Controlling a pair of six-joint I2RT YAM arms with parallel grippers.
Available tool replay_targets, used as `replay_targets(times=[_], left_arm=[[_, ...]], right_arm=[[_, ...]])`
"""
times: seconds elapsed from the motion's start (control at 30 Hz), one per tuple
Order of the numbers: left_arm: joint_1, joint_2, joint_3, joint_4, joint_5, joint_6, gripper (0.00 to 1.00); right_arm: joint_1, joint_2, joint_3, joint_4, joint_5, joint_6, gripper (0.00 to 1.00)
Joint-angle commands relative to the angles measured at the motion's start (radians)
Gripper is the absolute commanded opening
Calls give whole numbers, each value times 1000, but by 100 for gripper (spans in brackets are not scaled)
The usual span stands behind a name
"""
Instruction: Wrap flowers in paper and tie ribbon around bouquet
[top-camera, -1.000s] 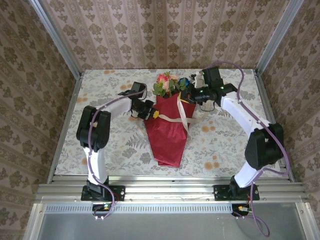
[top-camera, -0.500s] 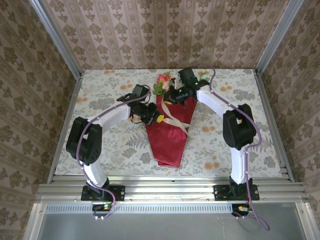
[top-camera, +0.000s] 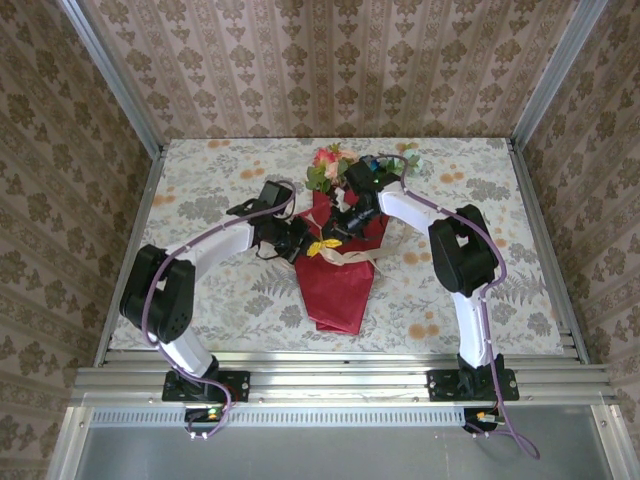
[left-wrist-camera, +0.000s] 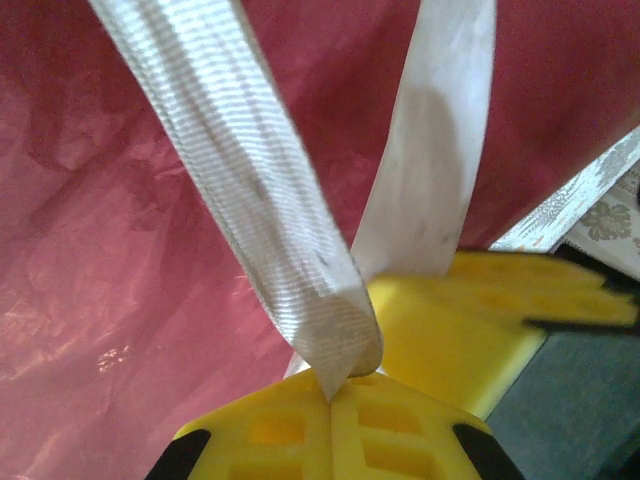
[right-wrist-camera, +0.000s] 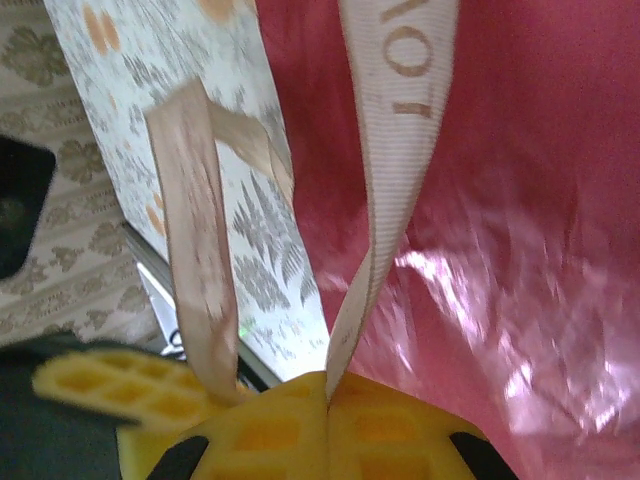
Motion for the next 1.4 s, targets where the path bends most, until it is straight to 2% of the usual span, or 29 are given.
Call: replay_targets(times=[0.0, 0.1, 0.17, 0.23, 0.3, 0.43, 0.6, 0.7, 0.83, 0.87, 1.0, 1.1, 1.37], left_arm=[[-9, -12, -13, 40, 12, 15, 0], [-8, 1, -5, 41, 15, 21, 0], [-7, 7, 7, 36, 14, 26, 0], [-7, 14, 25, 24, 12, 39, 0], [-6, 22, 45, 0, 8, 54, 0], [4, 41, 68, -7, 6, 69, 0], [29, 110, 166, -80, -2, 167, 0], [40, 169, 228, -107, -1, 231, 0], [53, 269, 305, -104, 8, 329, 1], [54, 293, 323, -111, 4, 355, 5], [51, 369, 430, -210, -50, 492, 40], [44, 317, 419, -190, -114, 559, 54], [38, 135, 323, -321, -237, 746, 59]], right_arm=[[-5, -35, -13, -112, -85, -78, 4], [-9, -2, 23, -163, -52, -106, 14], [-19, 5, 53, -174, -17, -100, 31], [-25, 2, 83, -173, -3, -91, 42], [-28, 5, 127, -198, 17, -93, 46], [-41, 13, 214, -286, 105, -100, 48], [-87, -56, 198, -296, 271, -53, 48], [-143, -151, 87, -222, 373, 19, 46], [-237, -303, -175, -70, 456, 181, 42], [-249, -328, -213, -49, 464, 209, 42], [-275, -400, -381, 54, 474, 356, 44], [-276, -408, -456, 147, 434, 474, 46], [-276, -393, -549, 289, 410, 762, 55]])
